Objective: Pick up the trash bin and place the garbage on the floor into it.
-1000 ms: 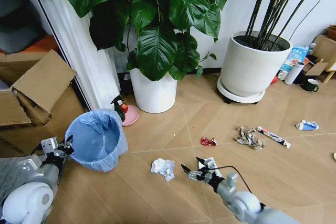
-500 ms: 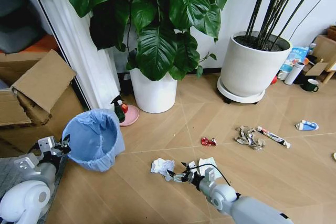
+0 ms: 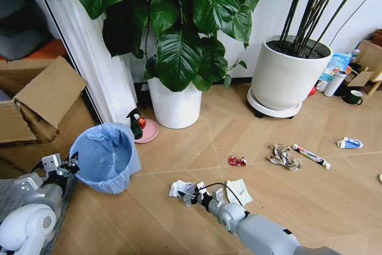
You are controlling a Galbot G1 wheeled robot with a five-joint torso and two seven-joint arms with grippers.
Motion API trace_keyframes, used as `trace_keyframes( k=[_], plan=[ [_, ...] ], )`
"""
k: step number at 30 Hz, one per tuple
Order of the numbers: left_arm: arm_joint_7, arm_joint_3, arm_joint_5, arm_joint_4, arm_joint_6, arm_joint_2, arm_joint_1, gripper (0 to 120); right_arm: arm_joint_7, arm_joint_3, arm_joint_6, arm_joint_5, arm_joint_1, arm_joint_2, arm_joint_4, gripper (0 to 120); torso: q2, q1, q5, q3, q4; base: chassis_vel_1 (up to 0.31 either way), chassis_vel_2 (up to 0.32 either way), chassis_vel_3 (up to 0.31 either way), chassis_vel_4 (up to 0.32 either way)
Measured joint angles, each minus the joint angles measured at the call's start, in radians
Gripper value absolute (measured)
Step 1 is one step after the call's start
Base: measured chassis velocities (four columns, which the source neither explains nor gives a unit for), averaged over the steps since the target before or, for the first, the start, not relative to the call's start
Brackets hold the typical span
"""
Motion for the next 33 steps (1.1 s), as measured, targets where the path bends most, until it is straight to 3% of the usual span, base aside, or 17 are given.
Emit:
trace_keyframes(
  k=[3, 8, 15, 26, 33],
  plan=[
    [0.0, 0.001, -0.002, 0.005, 0.0, 0.003, -0.004, 0, 0.0, 0.006, 0.0, -0.014, -0.004, 0.003, -0.012, 41, 0.0, 0.0, 0.0, 0.0, 0.0, 0.0, 0.0, 0.0, 0.0],
    [0.001, 0.001, -0.005, 0.006, 0.0, 0.005, -0.004, 0, -0.002, 0.021, 0.0, -0.023, -0.012, 0.009, -0.018, 29, 0.0, 0.0, 0.0001, 0.0, 0.0001, 0.0, 0.0, 0.0, 0.0],
    [0.006, 0.001, -0.018, 0.005, -0.002, 0.011, -0.005, 0, -0.009, 0.083, 0.011, -0.087, -0.057, 0.024, -0.021, 0, 0.0, 0.0, 0.0002, 0.0, 0.0001, 0.0, 0.0, 0.0, 0.0],
    [0.015, 0.003, -0.024, 0.029, -0.008, 0.018, 0.006, 0, -0.04, 0.199, 0.058, -0.177, -0.12, -0.017, 0.066, 0, 0.0, 0.0, 0.0003, 0.0, 0.0002, 0.0, 0.0, 0.0, 0.0],
    [0.02, 0.022, -0.025, 0.061, -0.019, 0.039, 0.022, 0, -0.081, 0.372, 0.112, -0.242, -0.24, -0.18, 0.306, 0, 0.0, 0.0, 0.0005, 0.0, 0.0, 0.0, 0.0, 0.0, 0.0]
  ],
)
